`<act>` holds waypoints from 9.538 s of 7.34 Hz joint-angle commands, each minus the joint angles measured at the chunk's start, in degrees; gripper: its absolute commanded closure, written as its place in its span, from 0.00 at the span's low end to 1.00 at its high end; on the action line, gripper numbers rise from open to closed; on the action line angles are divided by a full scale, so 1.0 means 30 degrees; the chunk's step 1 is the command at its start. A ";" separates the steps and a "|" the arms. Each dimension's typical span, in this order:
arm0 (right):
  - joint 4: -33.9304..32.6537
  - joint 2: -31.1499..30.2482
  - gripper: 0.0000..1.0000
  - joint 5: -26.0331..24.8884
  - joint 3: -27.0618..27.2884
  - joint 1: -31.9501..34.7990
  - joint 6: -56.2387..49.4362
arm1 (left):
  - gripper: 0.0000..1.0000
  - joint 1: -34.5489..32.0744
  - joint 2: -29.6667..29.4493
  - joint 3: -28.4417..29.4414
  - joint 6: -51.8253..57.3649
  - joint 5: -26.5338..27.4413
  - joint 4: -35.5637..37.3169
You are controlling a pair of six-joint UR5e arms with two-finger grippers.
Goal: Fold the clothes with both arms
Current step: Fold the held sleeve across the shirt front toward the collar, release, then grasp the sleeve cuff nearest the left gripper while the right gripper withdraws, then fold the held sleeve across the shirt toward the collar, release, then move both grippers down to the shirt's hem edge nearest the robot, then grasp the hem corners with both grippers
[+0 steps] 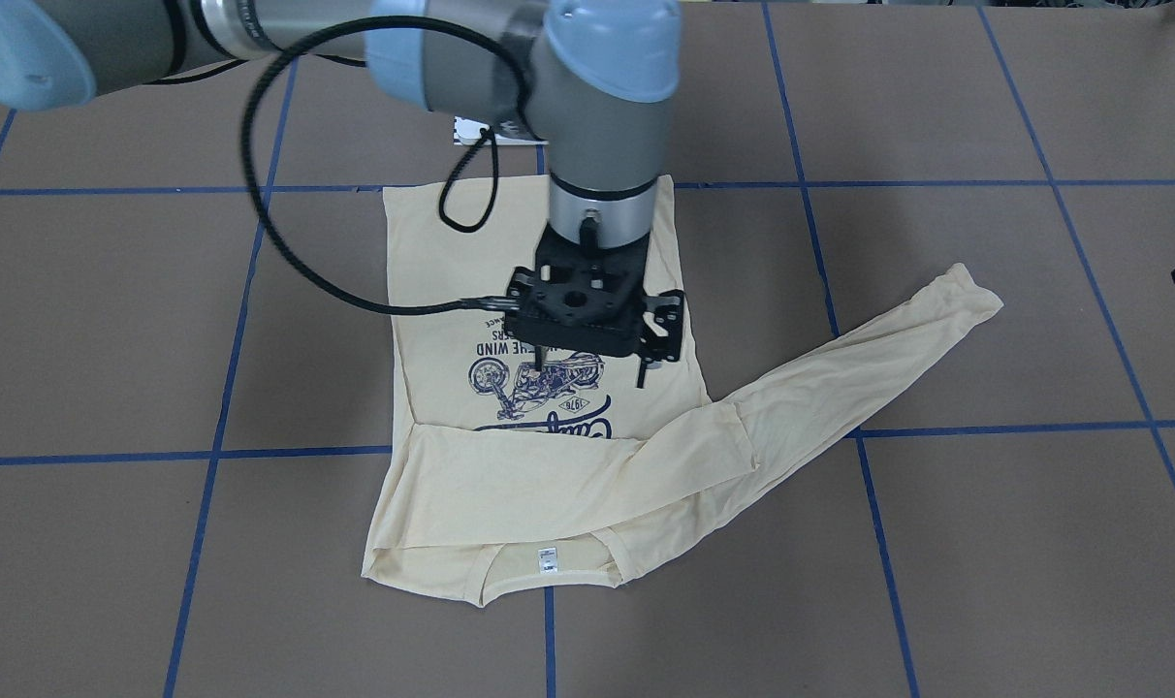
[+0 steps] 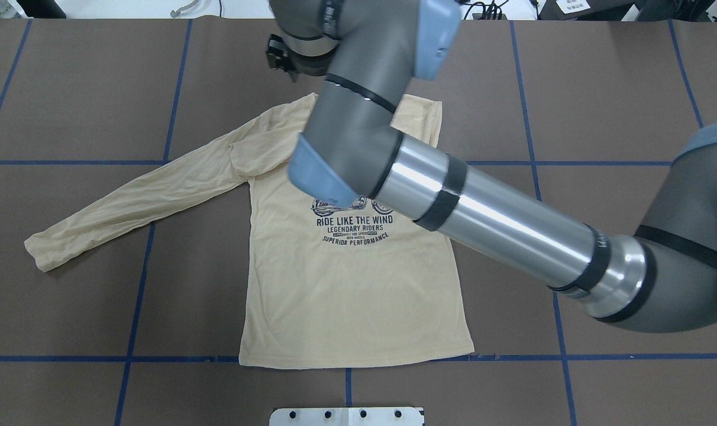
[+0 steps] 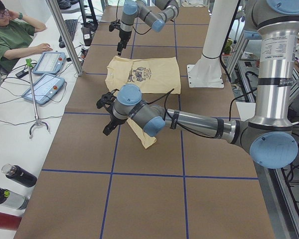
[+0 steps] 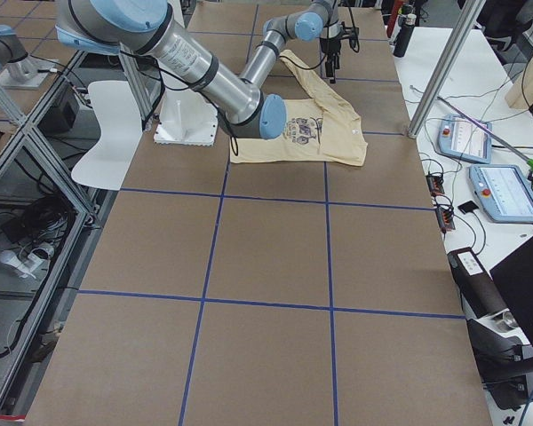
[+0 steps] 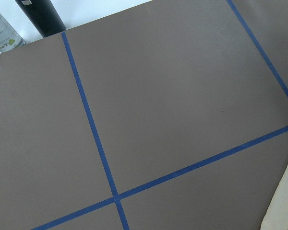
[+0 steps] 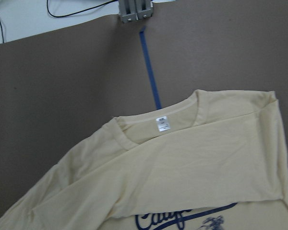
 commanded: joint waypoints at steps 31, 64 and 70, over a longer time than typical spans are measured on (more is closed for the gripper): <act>0.0617 -1.6370 0.00 0.7246 0.9688 0.8996 -1.6572 | 1.00 0.7650 -0.9796 -0.3794 -0.7498 0.4333 1.1110; 0.5978 -1.5315 0.00 -0.3857 1.2091 -0.7791 0.3877 | 0.38 2.2445 -0.4464 -0.4758 -2.3775 1.2272 0.5927; 0.6007 -1.5344 0.00 -0.3857 1.2091 -0.7791 0.3877 | 0.53 2.2943 -0.4376 -0.4641 -2.4198 1.2273 0.5957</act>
